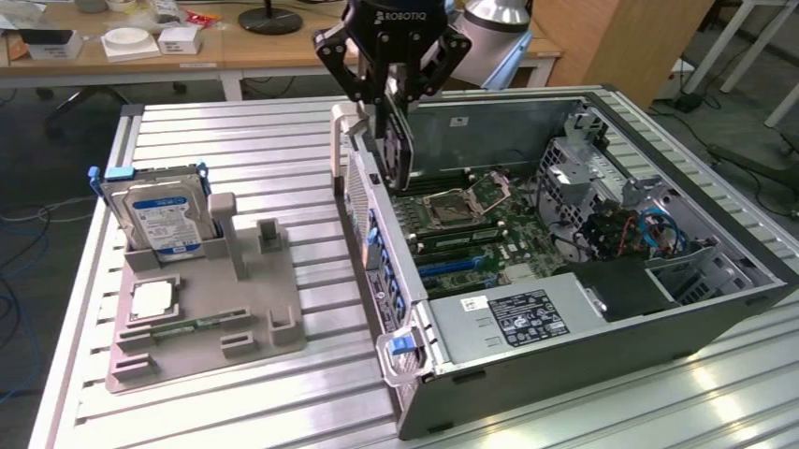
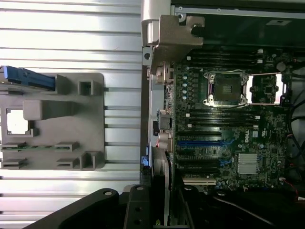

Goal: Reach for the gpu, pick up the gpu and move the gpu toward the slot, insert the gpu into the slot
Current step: 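Pick up the gpu and move the gpu toward the slot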

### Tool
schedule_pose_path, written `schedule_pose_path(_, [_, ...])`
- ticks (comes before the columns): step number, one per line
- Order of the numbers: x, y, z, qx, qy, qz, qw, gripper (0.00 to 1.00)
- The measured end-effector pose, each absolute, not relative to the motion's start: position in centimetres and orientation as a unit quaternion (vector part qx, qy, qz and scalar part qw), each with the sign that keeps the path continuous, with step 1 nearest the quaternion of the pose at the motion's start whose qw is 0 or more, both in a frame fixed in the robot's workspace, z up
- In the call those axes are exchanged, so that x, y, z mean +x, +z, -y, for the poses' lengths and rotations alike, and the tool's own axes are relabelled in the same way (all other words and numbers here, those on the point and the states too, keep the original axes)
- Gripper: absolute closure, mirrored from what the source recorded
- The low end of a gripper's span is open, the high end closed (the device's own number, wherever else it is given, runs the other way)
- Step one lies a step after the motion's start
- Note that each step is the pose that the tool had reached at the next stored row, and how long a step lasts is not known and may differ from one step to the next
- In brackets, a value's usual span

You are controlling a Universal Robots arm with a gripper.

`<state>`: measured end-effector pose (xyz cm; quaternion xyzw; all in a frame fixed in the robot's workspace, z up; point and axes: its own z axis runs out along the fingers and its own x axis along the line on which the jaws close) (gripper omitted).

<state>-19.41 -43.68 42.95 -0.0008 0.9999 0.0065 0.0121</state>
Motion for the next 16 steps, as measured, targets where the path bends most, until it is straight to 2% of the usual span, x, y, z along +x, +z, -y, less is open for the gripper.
schedule_pose_path(16, [-17.8, 42.9, 43.7, -0.001, 0.006, -1.0, 0.012, 0.73])
